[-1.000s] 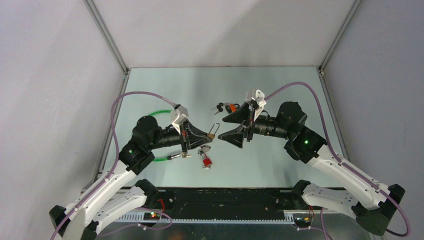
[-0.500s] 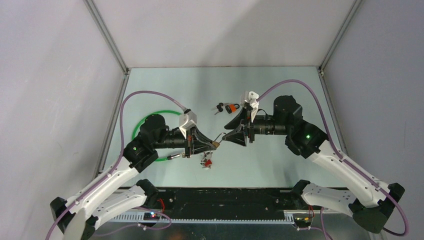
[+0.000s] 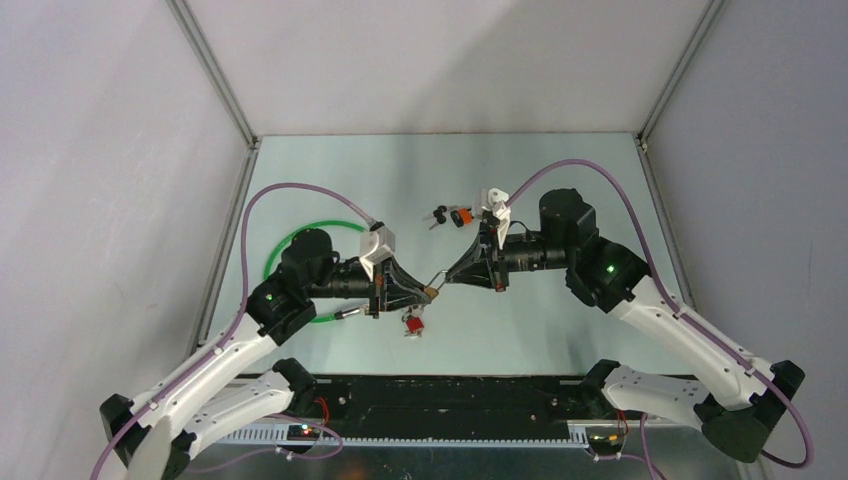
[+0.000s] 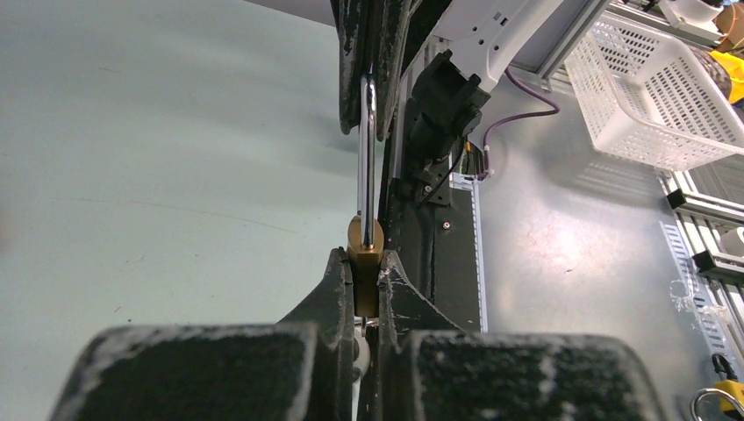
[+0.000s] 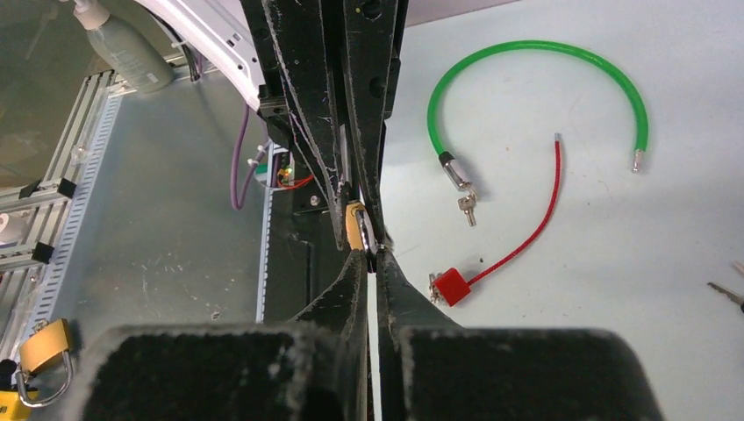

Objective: Lock with the key
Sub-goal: Lock the lock.

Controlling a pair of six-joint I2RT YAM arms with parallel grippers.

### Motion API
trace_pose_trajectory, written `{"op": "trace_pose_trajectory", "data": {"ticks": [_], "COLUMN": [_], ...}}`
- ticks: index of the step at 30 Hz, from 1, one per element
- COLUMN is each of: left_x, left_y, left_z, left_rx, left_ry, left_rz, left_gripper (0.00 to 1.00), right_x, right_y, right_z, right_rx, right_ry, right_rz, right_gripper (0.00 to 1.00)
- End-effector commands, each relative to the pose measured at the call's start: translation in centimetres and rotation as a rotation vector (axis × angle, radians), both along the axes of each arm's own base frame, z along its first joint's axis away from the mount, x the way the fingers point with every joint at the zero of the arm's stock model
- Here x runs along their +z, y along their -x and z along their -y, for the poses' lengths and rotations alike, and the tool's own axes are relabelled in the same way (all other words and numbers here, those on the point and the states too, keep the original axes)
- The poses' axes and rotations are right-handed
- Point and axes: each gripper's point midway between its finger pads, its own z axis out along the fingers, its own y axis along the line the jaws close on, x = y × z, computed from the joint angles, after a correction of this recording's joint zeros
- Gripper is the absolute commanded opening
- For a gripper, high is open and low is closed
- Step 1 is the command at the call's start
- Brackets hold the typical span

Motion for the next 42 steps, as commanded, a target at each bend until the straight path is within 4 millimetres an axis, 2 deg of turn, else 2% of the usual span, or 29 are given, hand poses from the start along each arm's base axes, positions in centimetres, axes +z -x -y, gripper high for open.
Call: {"op": "trace_pose_trajectory", "data": {"ticks": [1,7,11,16,20,25,33,38,42], "left_x": [3.4,4.0,4.4,5.6,6.7,7.0,7.4,7.4,7.6], "left_y": [-0.2,-1.1,-2.1,-2.4,-2.7,-3.2,-5.2,-5.3,-4.6], "left_z": [0.1,0.0,-0.4,-1.1,-1.4,-1.4,-2.5,-2.9,-2.9], "left_rx": [0.013,0.067,0.143,0.204,0.237,0.262,0.4,0.418,0.382], "left_ry": [0.069,0.082,0.107,0.173,0.225,0.24,0.247,0.249,0.252], "left_rz": [0.107,0.127,0.149,0.184,0.205,0.209,0.24,0.259,0.285], "left_gripper": [0.0,0.0,0.0,0.0,0.0,0.0,0.0,0.0,0.0], "right_x": [1.9,1.3,-0.1,-1.6,-2.9,-4.4,-4.4,-5.1,-5.9], "right_y": [0.3,0.5,0.3,0.3,0.8,1.5,2.4,2.0,1.6], "right_z": [-0.5,-1.1,-1.7,-2.1,-2.6,-3.5,-4.5,-4.5,-4.4], "right_rx": [0.027,0.029,0.026,0.041,0.069,0.11,0.138,0.115,0.092], "right_ry": [-0.042,-0.024,0.006,0.016,0.027,0.047,0.017,0.038,0.068], "right_rz": [0.007,-0.016,-0.043,-0.059,-0.1,-0.151,-0.237,-0.254,-0.225], "right_gripper": [0.0,0.0,0.0,0.0,0.0,0.0,0.0,0.0,0.0]}}
